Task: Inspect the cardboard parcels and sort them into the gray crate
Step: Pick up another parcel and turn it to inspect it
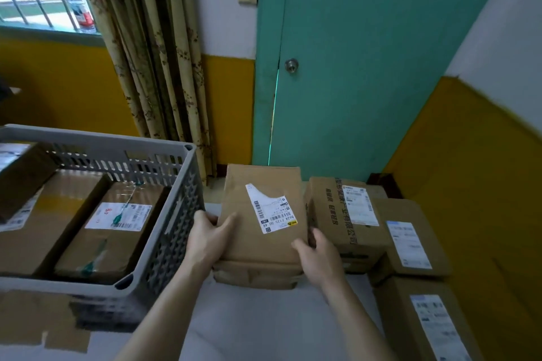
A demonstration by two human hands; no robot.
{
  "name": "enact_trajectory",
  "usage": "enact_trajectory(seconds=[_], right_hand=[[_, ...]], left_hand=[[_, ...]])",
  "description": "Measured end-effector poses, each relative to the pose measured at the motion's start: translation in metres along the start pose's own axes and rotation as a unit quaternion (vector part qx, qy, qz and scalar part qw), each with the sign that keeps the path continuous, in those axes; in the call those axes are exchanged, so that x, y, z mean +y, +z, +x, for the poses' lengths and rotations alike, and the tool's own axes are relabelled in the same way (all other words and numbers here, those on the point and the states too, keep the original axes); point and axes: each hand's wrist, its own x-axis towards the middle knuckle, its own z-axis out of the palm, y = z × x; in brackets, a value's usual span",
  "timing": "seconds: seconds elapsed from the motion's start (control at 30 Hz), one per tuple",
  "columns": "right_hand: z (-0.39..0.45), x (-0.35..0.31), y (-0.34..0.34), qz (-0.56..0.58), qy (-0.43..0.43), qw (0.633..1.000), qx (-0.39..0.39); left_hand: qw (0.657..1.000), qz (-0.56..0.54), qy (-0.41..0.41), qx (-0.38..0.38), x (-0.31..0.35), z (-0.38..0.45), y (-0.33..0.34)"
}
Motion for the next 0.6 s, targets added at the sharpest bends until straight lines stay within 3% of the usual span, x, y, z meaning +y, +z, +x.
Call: enact_trajectory(seconds=[0.13,0.6], right_hand=[[-0.026,-0.007,-0.037,-0.018,-0.061,0.998,-0.012],[-0.115,-0.018,-0.141,0.046,-0.211,0.975,-0.054]], left_hand=[[0.999,0.015,0.033,0.005,0.019,-0.033,-0.006],[0.959,-0.161,0.154,-0.173,0.049,-0.173,-0.003]])
